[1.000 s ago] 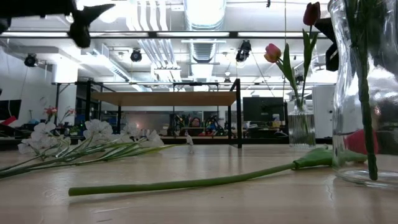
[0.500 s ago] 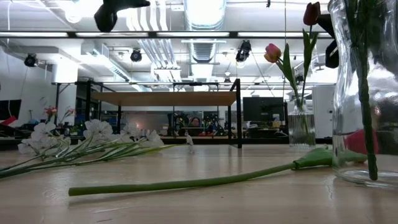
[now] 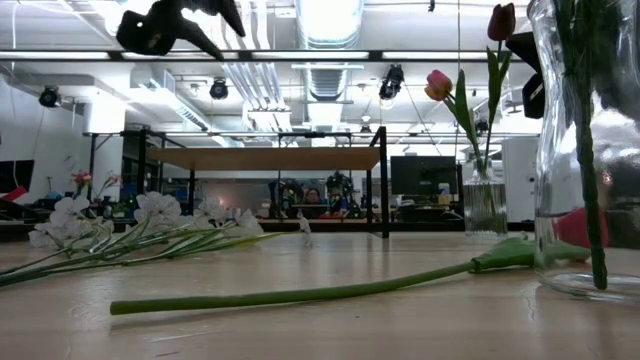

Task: Pick and place flowers into a vace then onto a shelf
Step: Put the white flowers into the bottom transparent vase

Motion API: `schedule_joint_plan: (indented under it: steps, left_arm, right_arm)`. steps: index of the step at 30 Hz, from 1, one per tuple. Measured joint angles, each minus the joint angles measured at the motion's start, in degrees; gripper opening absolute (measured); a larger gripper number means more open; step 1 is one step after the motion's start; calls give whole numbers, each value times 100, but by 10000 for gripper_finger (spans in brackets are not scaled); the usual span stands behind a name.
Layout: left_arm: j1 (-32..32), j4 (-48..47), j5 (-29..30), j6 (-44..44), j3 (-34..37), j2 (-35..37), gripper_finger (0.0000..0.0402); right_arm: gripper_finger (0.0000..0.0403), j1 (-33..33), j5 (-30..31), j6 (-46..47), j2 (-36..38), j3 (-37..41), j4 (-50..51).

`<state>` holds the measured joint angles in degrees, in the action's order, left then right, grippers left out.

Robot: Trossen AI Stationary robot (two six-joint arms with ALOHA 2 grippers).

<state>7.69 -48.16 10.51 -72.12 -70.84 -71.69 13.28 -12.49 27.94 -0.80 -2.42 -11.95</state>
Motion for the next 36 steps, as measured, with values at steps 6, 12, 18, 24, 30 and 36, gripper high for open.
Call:
schedule_joint_plan:
  steps: [6,12,18,24,30,36]
  left_arm:
    - [414,-200,-493,-921,-346,-922,159]
    - [1097,-366,-652,-2024,-397,-1529,159]
    - [1726,-683,-570,-3266,-337,-1937,159]
    - [2065,-841,-571,-3979,-337,-2590,159]
    - [2117,-739,-598,-4451,-330,-3129,159]
    - [2117,-732,-704,-4503,-328,-3400,159]
  right_arm:
    - [9,-1,2,60,-4,0,-7]
    - [9,-2,2,59,-4,0,-2]
    - [9,-2,2,43,-7,0,16]
    - [9,-2,2,55,-7,0,18]
    - [9,-2,4,43,-9,-1,21]
    - [9,-1,3,41,-7,-2,62]
